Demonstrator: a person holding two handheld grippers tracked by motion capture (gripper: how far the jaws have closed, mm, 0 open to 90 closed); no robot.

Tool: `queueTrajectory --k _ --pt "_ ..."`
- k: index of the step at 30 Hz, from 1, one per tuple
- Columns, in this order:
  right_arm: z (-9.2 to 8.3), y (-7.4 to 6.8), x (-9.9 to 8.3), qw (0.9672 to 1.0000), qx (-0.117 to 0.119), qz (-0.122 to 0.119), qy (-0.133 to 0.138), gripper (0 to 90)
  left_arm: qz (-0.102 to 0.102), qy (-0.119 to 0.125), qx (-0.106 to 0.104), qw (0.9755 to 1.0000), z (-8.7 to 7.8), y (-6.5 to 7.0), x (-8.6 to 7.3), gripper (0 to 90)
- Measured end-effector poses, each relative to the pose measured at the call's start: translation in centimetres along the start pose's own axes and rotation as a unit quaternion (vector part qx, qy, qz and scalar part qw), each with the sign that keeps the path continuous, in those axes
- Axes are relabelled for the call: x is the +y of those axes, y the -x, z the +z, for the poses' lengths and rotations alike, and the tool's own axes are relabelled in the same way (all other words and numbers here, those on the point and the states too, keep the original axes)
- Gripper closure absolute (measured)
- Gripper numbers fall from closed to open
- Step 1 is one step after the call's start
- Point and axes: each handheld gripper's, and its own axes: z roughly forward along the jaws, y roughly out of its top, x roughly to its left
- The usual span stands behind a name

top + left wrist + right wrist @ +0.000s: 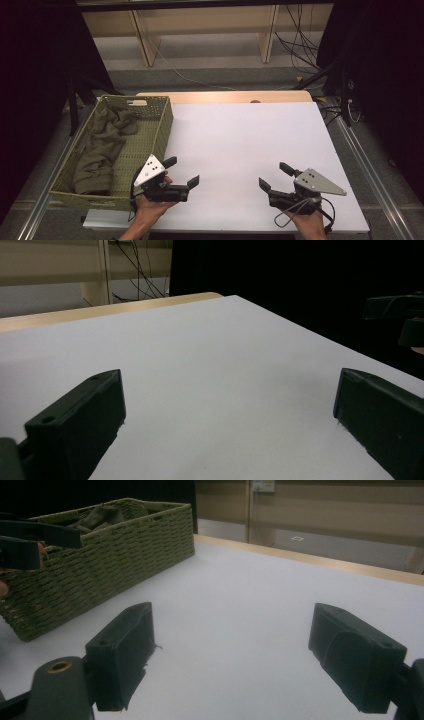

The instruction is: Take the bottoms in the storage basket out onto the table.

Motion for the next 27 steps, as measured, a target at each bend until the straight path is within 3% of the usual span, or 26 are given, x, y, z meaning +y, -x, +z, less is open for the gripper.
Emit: queueTrajectory --k 14,17,22,27 --pt "0.0 0.0 0.0 1.0 0.001 -0.003 -0.001 19.9 -0.008 0.004 0.002 1.0 -0.2 -0.1 0.5 0.0" --pt "0.1 0.1 0.0 1.0 0.002 -0.004 -0.001 20.0 -0.02 0.009 -0.001 0.9998 -0.2 -0.1 1.0 0.0" --pt "0.1 0.3 -0.1 1.0 0.003 -0.002 -0.002 20.1 -0.018 0.003 0.001 0.9998 0.1 -0.1 1.4 0.0" --pt "-0.1 0.4 0.0 1.0 -0.003 -0.003 0.001 20.4 -0.001 0.005 0.019 0.9998 0.0 -0.2 3.0 0.0"
